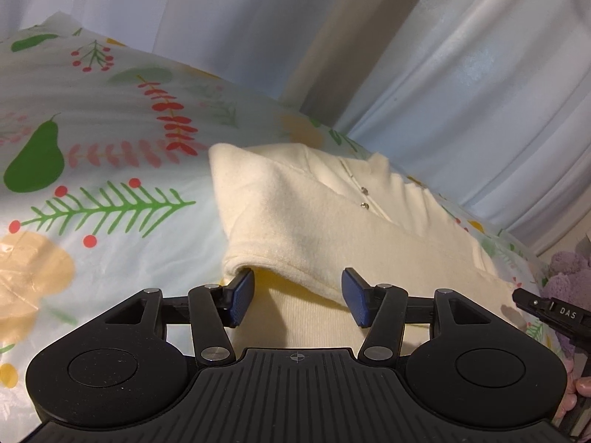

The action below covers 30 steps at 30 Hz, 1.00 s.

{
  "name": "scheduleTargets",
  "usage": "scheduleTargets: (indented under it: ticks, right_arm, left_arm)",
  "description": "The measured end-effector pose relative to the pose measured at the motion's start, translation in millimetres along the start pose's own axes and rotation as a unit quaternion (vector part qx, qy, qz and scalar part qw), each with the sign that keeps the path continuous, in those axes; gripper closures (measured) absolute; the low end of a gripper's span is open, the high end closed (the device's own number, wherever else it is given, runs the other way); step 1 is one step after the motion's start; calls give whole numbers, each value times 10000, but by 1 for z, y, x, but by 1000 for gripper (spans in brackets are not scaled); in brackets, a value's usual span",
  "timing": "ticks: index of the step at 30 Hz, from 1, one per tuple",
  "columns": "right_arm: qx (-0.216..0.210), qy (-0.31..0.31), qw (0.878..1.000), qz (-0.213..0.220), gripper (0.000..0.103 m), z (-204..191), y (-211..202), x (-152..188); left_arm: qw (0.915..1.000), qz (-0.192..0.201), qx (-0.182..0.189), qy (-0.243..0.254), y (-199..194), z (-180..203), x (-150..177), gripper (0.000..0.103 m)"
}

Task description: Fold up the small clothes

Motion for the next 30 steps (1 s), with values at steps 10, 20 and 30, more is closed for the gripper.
scheduleTargets:
  ticks: [10,20,30]
  right_arm:
    - [-255,-1252,9911,-367,87,-69,42,13]
    - [-32,-1280,9914,-253,87,-59,52,4]
    - [99,-1273,9913,-313,87,-32,18,21]
  left_arm:
    - [9997,107,-102,172,17,9,-4,45]
    - [9973,36,-369,634,30,18,-8,44]
    - [9877,37,95,1558,-8,63,4,24]
Point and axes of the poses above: each gripper's, at about its wrist camera, not at the fingertips, and y roughly the way its jaws point, z to its right, x to its underside, the point moved 2 cm from there along y, roughly the way its jaws point, and after that the axes turned 9 degrees about -y, right-handed, at the moved point
